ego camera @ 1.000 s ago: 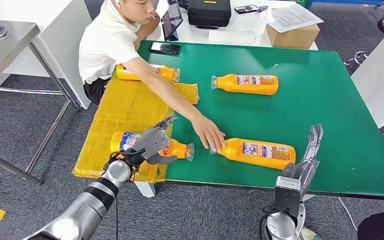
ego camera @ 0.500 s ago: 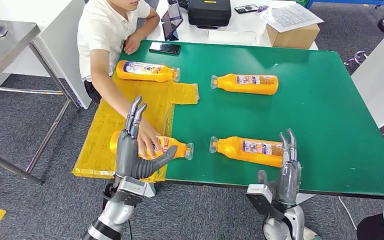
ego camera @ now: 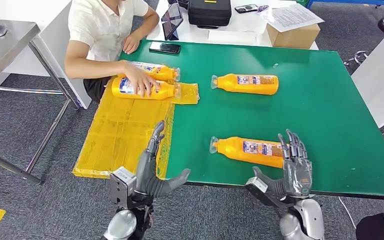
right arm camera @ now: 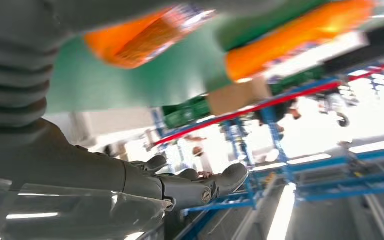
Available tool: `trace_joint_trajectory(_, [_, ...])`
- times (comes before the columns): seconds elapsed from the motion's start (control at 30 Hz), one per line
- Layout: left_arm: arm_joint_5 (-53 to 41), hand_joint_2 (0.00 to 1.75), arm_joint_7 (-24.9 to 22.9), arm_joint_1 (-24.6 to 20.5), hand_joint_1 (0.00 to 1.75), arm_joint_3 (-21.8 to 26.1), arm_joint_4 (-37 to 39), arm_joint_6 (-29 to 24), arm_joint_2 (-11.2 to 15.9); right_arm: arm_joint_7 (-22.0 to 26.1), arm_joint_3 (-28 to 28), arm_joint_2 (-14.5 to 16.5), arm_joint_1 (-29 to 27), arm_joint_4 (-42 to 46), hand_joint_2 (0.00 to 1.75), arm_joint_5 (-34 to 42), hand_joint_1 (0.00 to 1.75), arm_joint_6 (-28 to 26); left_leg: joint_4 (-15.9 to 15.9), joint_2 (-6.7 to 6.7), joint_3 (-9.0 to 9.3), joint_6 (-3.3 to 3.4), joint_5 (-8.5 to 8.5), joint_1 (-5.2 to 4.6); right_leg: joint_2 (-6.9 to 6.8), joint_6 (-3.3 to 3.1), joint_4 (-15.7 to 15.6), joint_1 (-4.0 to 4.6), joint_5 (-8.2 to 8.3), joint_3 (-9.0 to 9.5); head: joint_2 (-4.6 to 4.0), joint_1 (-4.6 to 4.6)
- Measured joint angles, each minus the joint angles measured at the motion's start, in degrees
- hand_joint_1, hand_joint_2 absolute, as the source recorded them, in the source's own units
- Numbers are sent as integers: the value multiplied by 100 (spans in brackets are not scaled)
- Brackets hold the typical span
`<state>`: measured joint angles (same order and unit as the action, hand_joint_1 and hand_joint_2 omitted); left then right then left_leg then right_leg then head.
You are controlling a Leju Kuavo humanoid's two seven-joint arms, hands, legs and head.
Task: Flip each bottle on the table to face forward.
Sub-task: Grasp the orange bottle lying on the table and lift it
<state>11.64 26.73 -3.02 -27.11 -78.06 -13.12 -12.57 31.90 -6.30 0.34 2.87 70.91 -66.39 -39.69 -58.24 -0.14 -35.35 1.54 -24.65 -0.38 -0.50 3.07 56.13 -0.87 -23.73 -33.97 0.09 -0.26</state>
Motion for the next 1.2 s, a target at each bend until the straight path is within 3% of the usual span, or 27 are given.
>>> trace_joint_trajectory(0.17, [147,175,28,-15,0,-222,365,210,-10,-471,-99,-310,515,-732,175,-609,0,0,-1,2,2,5,4,-1,-1,1,0,-1,2,1,0,-1])
trace_joint_trajectory(0.37, [-16,175,96,-73,0,-387,529,36,-19,-840,92,-637,1069,-1685,175,-612,0,-1,-1,1,2,7,7,-1,-1,2,2,0,2,2,0,-1])
trace_joint_trajectory(0.83, [-99,175,-74,-145,0,-459,672,-351,-50,-1184,663,-876,1591,-2834,175,-226,0,1,-1,-2,0,7,7,-1,-4,2,1,-1,2,2,0,-1])
trace_joint_trajectory(0.97, [-145,175,-180,-160,0,-470,712,-511,-57,-1228,783,-907,1645,-3017,0,19,0,120,-1,-2,0,7,7,-1,-4,2,1,0,2,2,0,-1])
trace_joint_trajectory(1.2, [-107,175,-388,-191,0,-542,735,-531,-57,-1236,1031,-965,1685,-3199,0,408,0,509,-1,-2,0,7,7,-1,-4,2,1,0,2,2,0,0])
